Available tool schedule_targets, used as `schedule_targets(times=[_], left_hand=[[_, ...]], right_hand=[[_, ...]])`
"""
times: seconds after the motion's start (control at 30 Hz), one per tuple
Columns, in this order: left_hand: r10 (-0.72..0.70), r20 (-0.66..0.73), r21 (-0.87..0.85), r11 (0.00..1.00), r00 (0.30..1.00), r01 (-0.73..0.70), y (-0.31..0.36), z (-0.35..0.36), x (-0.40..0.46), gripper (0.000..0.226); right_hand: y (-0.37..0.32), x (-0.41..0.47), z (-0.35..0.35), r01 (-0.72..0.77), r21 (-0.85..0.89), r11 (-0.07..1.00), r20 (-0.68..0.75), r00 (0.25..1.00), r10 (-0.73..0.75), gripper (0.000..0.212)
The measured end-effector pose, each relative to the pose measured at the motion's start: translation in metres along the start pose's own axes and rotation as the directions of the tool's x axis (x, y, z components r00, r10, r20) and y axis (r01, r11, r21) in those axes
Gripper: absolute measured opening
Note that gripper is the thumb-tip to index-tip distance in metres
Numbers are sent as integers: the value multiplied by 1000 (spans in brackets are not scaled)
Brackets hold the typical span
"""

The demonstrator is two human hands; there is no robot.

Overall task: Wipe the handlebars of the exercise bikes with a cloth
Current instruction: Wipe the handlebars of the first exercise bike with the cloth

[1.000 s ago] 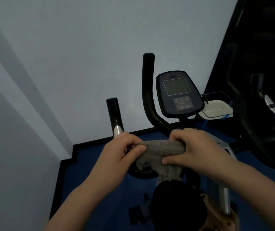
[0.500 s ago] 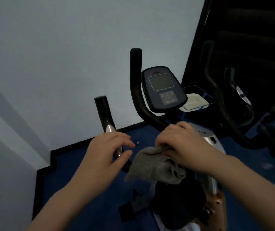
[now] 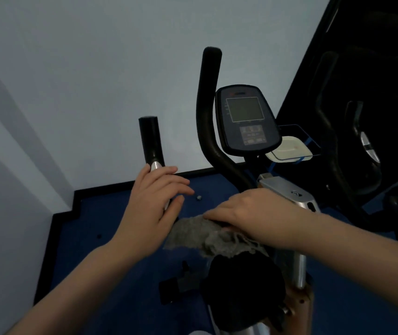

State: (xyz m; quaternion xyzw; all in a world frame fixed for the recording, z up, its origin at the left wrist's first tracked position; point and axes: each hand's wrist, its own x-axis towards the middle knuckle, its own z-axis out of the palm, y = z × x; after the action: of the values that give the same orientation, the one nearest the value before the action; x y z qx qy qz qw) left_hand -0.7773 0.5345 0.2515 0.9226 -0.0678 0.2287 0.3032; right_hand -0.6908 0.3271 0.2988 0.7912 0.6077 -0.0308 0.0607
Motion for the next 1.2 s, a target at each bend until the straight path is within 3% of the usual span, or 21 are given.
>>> schedule_targets(times=[0.23, 0.37, 0.53, 0.67, 0.77, 0.83, 0.97, 1.07, 1.13, 1.2], left_hand=[[-30, 29, -19, 999, 999, 31, 1, -5, 1, 26], [-51, 40, -42, 998, 998, 53, 3, -9, 2, 26], [3, 72, -27, 1000, 997, -1, -4, -19, 5, 28], [93, 100, -48, 995, 991, -89, -18, -25, 13, 28], [178, 152, -81, 983, 972, -167, -29, -31, 18, 28], [249, 202, -105, 967, 947, -232, -38, -37, 24, 28], [375, 266, -192, 923, 888, -332, -58, -52, 39, 29], [459, 294, -175, 888, 838, -425, -64, -53, 49, 29], [522, 314, -180, 853, 793, -490, -67, -55, 56, 30], [563, 318, -208, 827, 763, -523, -73, -58, 62, 31]], right_hand=[[4, 3, -2, 43, 344, 938, 19, 998, -53, 48], [-6, 26, 6, 86, 190, 978, -4, 996, -87, 43], [-4, 20, -1, -53, 370, 928, 122, 992, 8, 36], [-17, 22, -4, -135, 326, 936, 123, 987, 99, 28], [-41, 34, -4, -272, 330, 904, 106, 962, 250, 26], [-59, 31, -4, -403, 368, 838, 98, 913, 396, 25], [-99, 33, 0, -596, 318, 738, -48, 767, 640, 19], [-128, 62, 10, -741, 260, 619, -71, 624, 778, 37], [-151, 89, 15, -849, 257, 462, -28, 472, 881, 53], [-165, 106, 19, -875, 376, 303, -63, 303, 951, 56]])
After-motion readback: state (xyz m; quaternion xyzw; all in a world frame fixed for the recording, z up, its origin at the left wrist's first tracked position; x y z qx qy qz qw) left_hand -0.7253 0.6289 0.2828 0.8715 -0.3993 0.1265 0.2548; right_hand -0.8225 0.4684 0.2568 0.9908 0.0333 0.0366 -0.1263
